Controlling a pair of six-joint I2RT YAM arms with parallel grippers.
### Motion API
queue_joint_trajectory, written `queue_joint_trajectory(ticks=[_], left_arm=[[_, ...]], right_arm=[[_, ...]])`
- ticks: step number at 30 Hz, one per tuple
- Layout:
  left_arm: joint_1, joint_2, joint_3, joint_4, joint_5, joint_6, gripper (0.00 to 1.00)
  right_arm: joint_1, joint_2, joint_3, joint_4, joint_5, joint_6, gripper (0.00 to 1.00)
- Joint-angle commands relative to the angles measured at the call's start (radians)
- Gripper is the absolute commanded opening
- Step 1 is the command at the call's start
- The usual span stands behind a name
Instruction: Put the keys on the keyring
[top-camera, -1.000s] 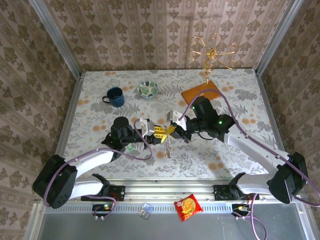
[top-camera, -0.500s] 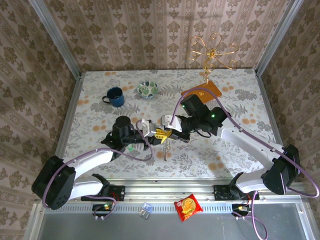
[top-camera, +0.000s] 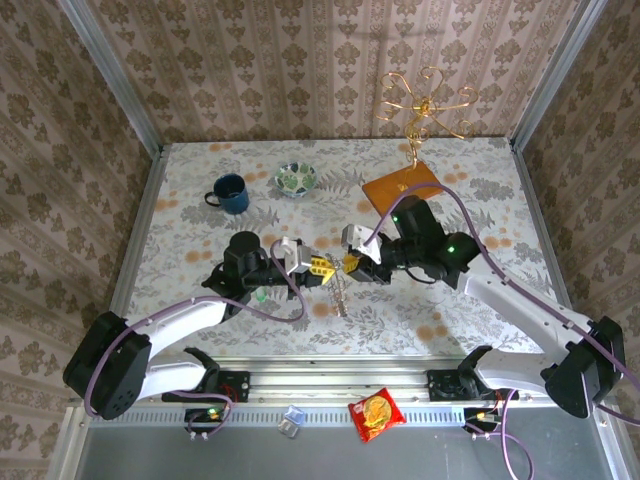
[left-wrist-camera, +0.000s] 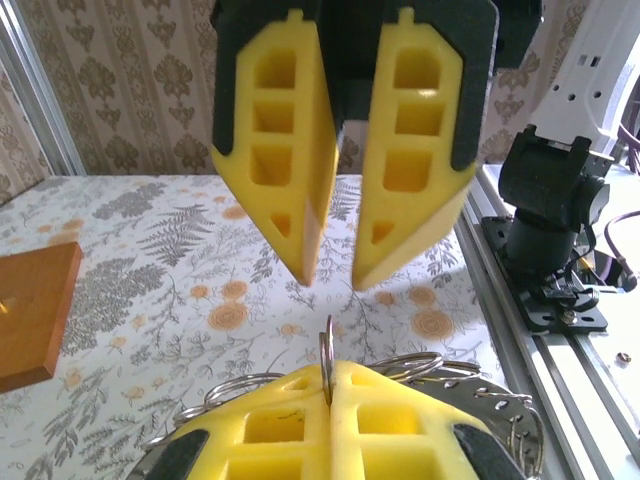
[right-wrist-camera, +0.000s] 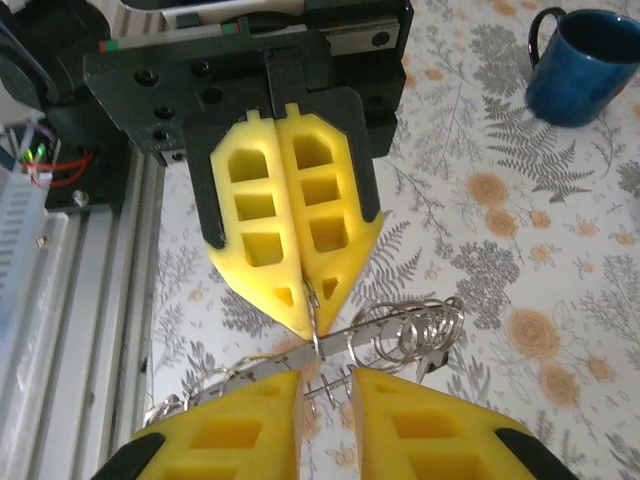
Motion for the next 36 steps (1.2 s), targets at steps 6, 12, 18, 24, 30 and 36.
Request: queue_joint_trajectory(ticks=[6, 12, 18, 24, 30, 36], left_arm=[[-0.005, 0.002, -0.015, 0.123, 0.038, -0.048, 0.0], [-0.007, 0.007, -0.024, 0.171, 0.038, -0.07, 0.0], [-0.007, 0.021, -0.029, 0.214, 0.039, -0.089, 0.0], [-0.004, 0.006, -0.043, 0.187, -0.007, -0.07, 0.19], [-0.004, -0.038, -0.03, 0.006, -0.04, 0.033, 0.27], [-0.006, -0.078, -0.032, -0.056, -0.052, 0.073, 0.37]], right_arm=[[0.001, 0.01, -0.045, 0.154, -0.083, 0.106, 0.22], [0.006, 0.041, -0.032, 0.182, -0.109, 0.115, 0.2], [0.009, 0.062, -0.025, 0.187, -0.131, 0.113, 0.07], [0.009, 0.043, -0.004, 0.119, -0.081, 0.048, 0.0], [0.061, -0.003, -0.004, 0.061, 0.091, -0.133, 0.0], [0.091, -0.055, -0.08, 0.165, 0.188, -0.29, 0.0]])
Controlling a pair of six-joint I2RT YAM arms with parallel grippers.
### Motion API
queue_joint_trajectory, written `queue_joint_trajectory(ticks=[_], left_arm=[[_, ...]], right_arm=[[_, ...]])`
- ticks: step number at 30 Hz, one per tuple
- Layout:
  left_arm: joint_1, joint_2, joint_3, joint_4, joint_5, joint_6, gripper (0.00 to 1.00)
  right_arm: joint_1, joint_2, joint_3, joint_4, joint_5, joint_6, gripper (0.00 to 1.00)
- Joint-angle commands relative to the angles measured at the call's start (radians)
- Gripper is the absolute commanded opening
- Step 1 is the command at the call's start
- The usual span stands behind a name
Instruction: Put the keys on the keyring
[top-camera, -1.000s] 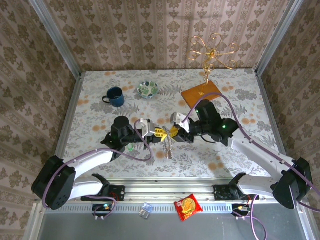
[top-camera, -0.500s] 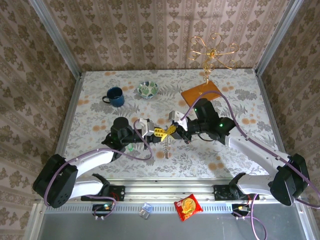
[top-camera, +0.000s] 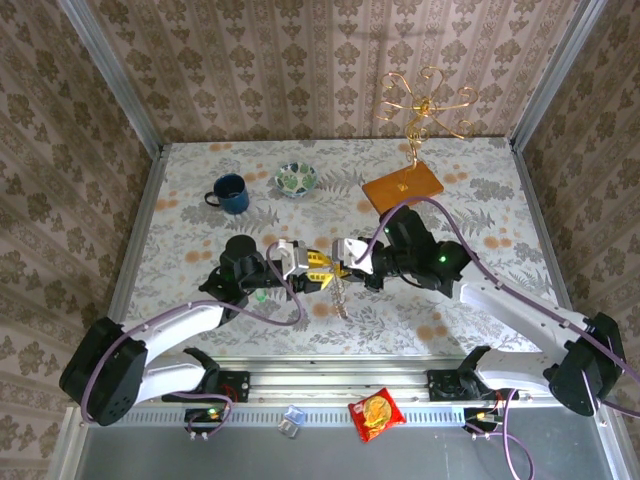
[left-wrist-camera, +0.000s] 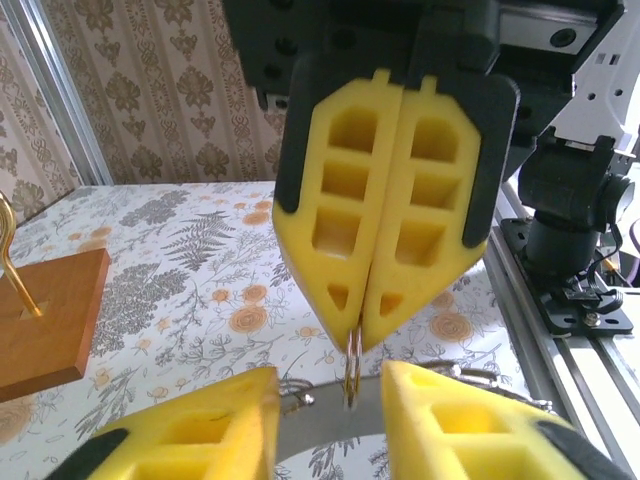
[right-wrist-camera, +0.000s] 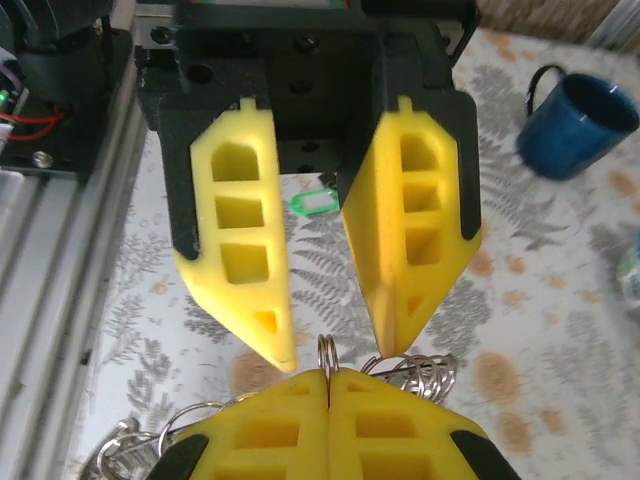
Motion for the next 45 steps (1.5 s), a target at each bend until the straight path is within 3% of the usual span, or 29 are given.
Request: queue_joint_trajectory(ticks=[1, 6, 31, 45], left_arm=[[-0.006, -0.037, -0.004, -0.066, -0.009, 0.059, 0.37], [-0.02, -0.063, 0.004, -0.166, -0.027, 0.134, 0.37], [-0.046, -0.047, 0.022, -0.147, -0.046, 0.197, 0.32], [-0.052, -0.059, 0.018, -0.122, -0.064, 0.197, 0.07]], right_arm=[[0.012, -0.044, -0.035, 0.076, 0.086, -0.138, 0.0], [0.044, -0.049, -0.047, 0.089, 0.14, -0.217, 0.0], [0.11, -0.027, -0.029, 0.074, 0.176, -0.301, 0.0], [0.119, 0.018, 0.017, 0.017, 0.166, -0.251, 0.0]])
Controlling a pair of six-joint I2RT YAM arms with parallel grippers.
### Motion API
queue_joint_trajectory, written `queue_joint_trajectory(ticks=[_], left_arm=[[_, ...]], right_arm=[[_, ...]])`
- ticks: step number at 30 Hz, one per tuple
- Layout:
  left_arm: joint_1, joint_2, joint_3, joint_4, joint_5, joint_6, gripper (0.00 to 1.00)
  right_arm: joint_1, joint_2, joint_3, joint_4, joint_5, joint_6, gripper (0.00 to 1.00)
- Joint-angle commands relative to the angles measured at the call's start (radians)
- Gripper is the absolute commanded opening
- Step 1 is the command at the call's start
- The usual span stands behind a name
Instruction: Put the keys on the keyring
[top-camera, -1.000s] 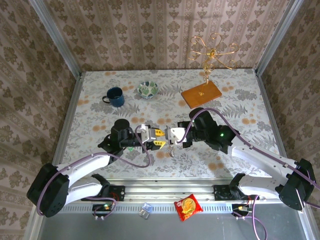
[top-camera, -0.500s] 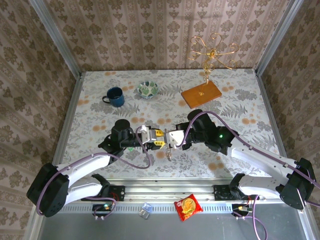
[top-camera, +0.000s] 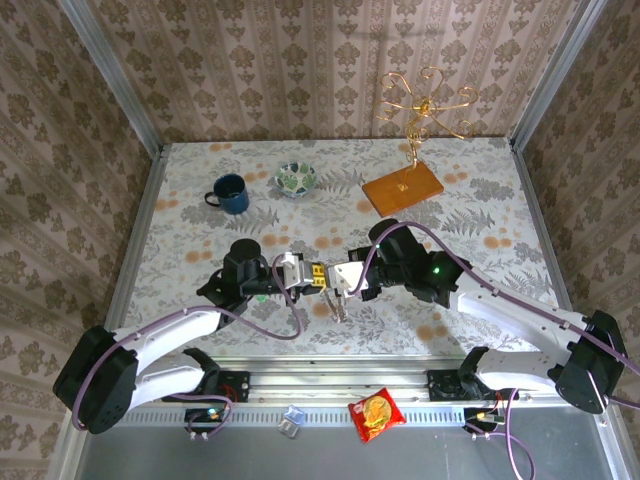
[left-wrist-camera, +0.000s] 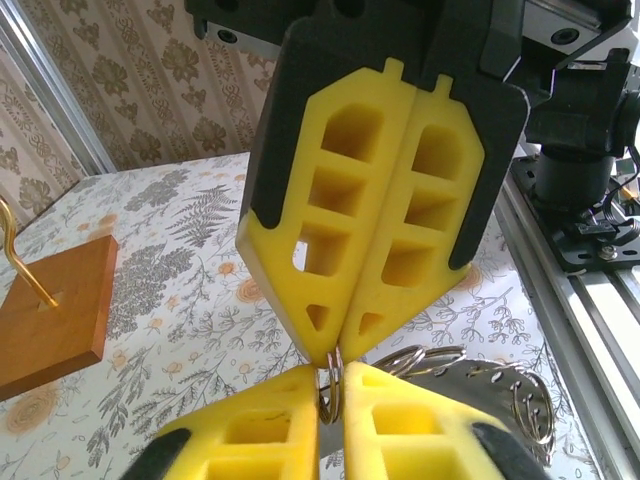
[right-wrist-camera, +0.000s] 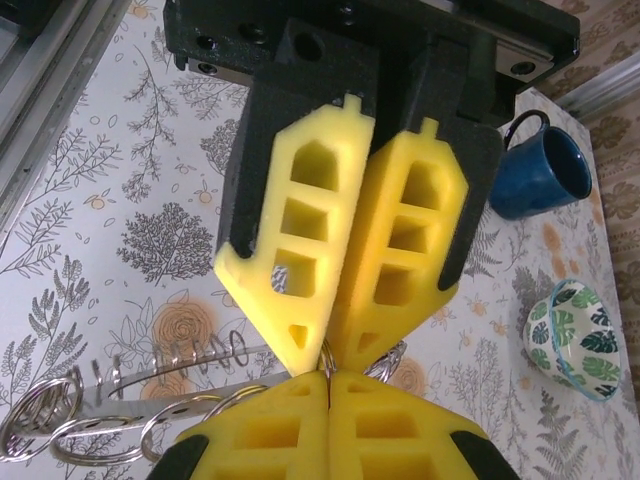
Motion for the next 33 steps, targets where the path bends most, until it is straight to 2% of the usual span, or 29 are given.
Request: queue_joint_trajectory(ticks=[1, 3, 5, 9, 12, 14, 16, 17, 20, 22, 26, 33], left_arm=[[-0.008, -0.01, 0.016, 0.029, 0.002, 0.014, 0.03], [-0.011, -0.014, 0.014, 0.026, -0.017, 0.027, 0.0], [-0.018, -0.026, 0.001, 0.029, -0.071, 0.046, 0.0], [-0.046, -0.045, -0.028, 0.076, -0.203, 0.083, 0.0], [-0.077, -0.047, -0.053, 0.133, -0.314, 0.117, 0.0], [-0.1, -0.043, -0.072, 0.186, -0.385, 0.134, 0.0], [-0.124, -0.032, -0.082, 0.231, -0.453, 0.157, 0.0], [-0.139, -0.027, -0.086, 0.247, -0.486, 0.173, 0.0], [-0.174, -0.009, -0.096, 0.296, -0.57, 0.218, 0.0], [-0.189, 0.003, -0.102, 0.33, -0.609, 0.242, 0.0], [-0.219, 0.019, -0.108, 0.369, -0.679, 0.285, 0.0], [-0.237, 0.071, -0.106, 0.438, -0.725, 0.3, 0.0]], right_arm=[[0.01, 0.008, 0.04, 0.008, -0.011, 0.042, 0.0], [0.008, 0.002, 0.04, 0.021, -0.008, 0.094, 0.0], [-0.012, -0.007, 0.048, 0.012, -0.009, 0.19, 0.2], [-0.058, -0.032, 0.065, -0.028, -0.016, 0.497, 0.35], [-0.06, -0.055, 0.064, 0.011, 0.05, 0.873, 0.36], [-0.059, -0.06, 0.075, 0.018, 0.18, 1.219, 0.4], [-0.062, -0.04, 0.113, -0.071, 0.301, 1.534, 0.38], [-0.065, -0.02, 0.144, -0.124, 0.293, 1.669, 0.36], [-0.064, 0.055, 0.223, -0.213, 0.241, 1.931, 0.35], [-0.064, 0.095, 0.261, -0.278, 0.236, 2.055, 0.32], [-0.065, 0.122, 0.293, -0.334, 0.259, 2.231, 0.38], [-0.08, 0.148, 0.283, -0.292, 0.211, 2.37, 0.38]])
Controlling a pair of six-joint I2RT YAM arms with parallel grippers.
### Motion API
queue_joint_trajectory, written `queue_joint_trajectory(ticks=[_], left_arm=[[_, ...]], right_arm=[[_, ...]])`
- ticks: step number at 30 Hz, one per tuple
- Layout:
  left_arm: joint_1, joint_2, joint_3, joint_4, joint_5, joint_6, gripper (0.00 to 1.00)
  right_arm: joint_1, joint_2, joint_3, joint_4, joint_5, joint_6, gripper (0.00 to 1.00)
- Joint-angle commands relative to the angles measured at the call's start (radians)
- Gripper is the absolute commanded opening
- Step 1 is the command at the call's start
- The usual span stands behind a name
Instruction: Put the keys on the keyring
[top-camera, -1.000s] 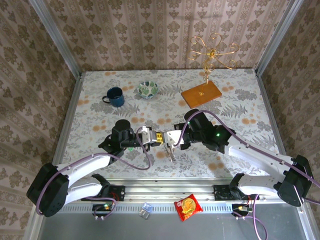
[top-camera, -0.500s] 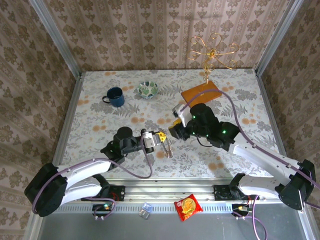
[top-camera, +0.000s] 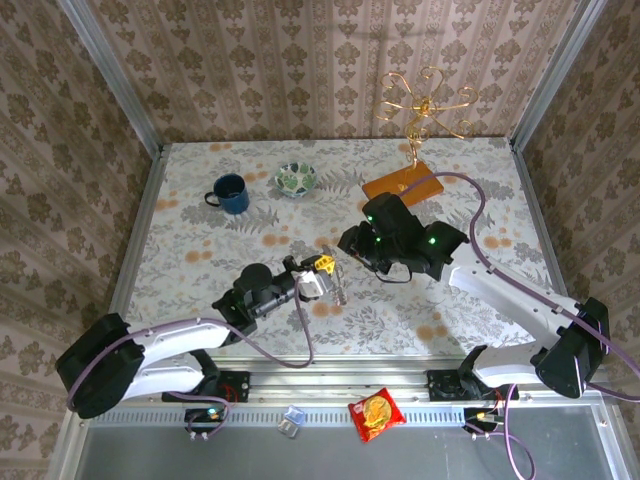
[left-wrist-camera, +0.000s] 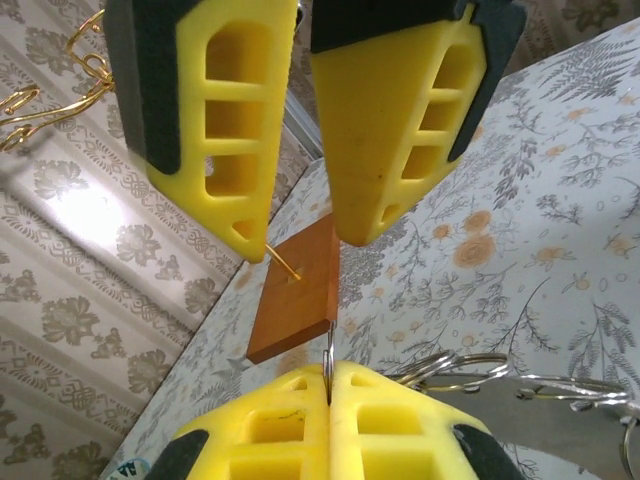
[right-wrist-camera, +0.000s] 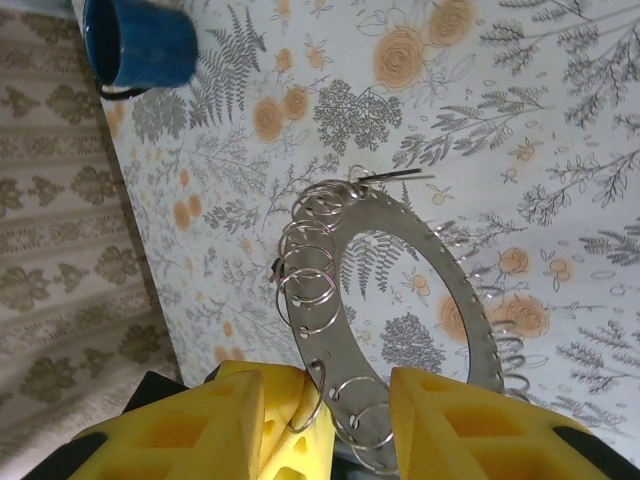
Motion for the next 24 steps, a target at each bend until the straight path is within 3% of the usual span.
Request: queue_joint_trajectory(ticks=[1, 16, 24], left_arm=[[-0.013, 0.023, -0.003, 0.111, -0.044, 0.03, 0.0], [-0.032, 0.086, 0.012, 0.179, -0.071, 0.042, 0.0], [-0.036, 0.081, 0.014, 0.176, -0.083, 0.055, 0.0]], right_arm=[[-0.008, 0.026, 0.013, 0.021, -0.019, 0.146, 0.37], [-0.01, 0.069, -0.02, 0.105, -0.077, 0.213, 0.26], [-0.022, 0.054, -0.01, -0.025, 0.018, 0.18, 0.31]])
